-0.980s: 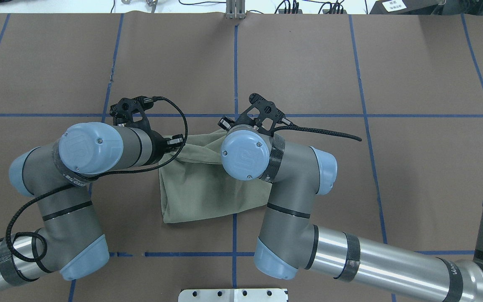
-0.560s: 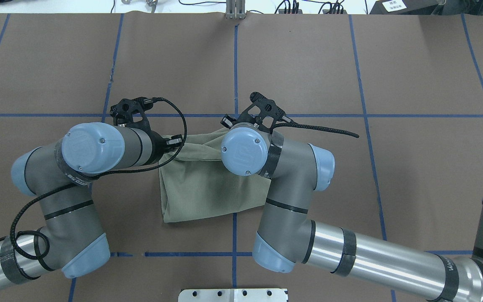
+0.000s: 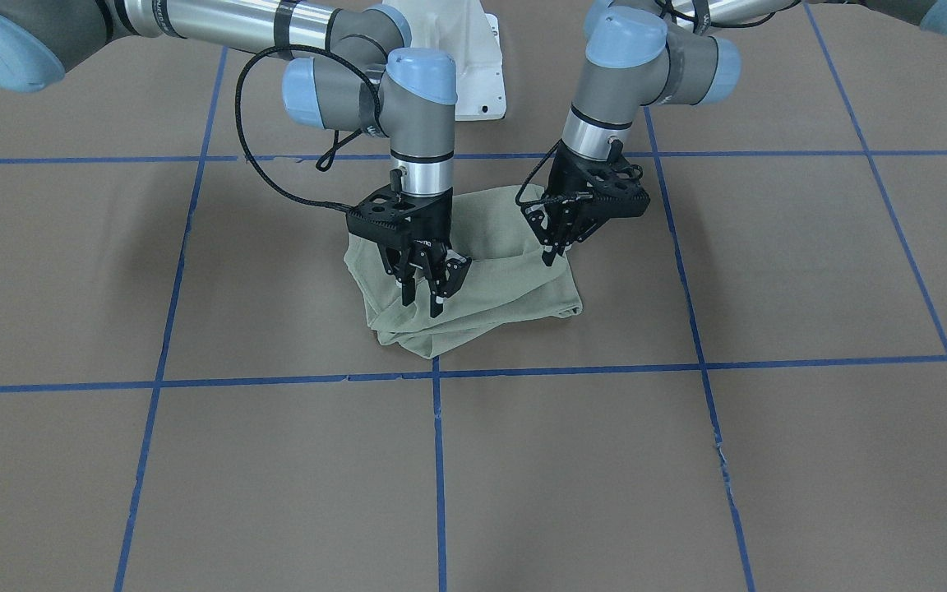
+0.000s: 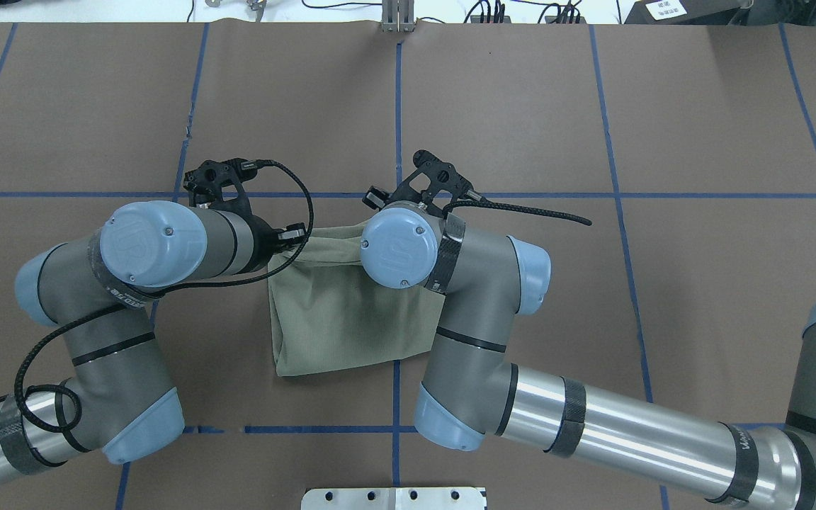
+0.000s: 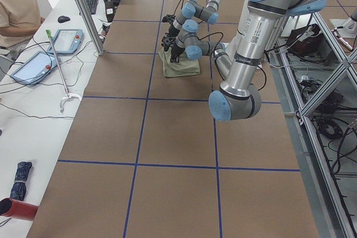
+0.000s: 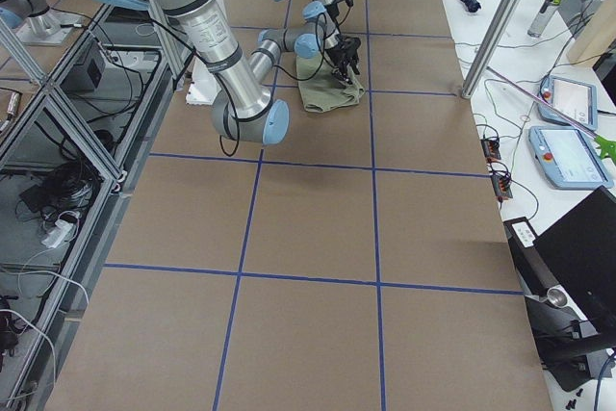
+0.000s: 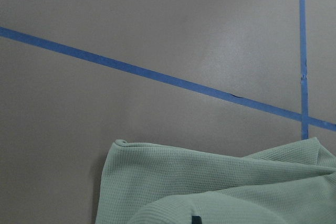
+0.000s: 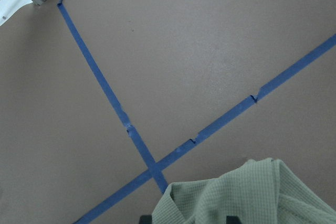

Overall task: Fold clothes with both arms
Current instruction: 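Lower the folded edge onto the shirt's far half with both grippers, then open both grippers and lift them off the folded shirt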

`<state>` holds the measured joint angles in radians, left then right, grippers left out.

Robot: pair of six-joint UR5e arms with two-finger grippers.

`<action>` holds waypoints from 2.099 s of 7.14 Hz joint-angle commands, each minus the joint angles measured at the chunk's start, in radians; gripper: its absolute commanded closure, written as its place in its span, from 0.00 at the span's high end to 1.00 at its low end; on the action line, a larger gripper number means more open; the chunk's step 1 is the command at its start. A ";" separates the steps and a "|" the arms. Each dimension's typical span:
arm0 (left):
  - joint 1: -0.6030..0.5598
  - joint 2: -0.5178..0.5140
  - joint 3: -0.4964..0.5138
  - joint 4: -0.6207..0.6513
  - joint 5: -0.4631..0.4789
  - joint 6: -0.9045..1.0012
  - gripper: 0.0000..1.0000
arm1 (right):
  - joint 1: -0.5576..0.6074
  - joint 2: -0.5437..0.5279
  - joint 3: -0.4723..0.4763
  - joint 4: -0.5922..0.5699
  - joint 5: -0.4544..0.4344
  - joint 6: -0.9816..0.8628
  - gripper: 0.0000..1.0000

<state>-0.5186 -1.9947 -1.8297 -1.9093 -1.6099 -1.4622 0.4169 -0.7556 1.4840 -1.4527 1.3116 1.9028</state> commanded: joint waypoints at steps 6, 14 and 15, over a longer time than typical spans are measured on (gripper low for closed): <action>-0.110 -0.003 0.095 -0.030 -0.104 0.236 1.00 | -0.024 -0.019 0.173 -0.057 0.120 -0.108 1.00; -0.176 0.016 0.067 -0.028 -0.216 0.376 1.00 | 0.044 0.050 -0.200 -0.046 0.057 -0.353 1.00; -0.176 0.016 0.067 -0.030 -0.216 0.375 1.00 | 0.102 0.050 -0.230 -0.041 0.057 -0.423 1.00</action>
<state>-0.6949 -1.9791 -1.7625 -1.9383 -1.8254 -1.0863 0.4594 -0.7058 1.2943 -1.4982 1.3685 1.5568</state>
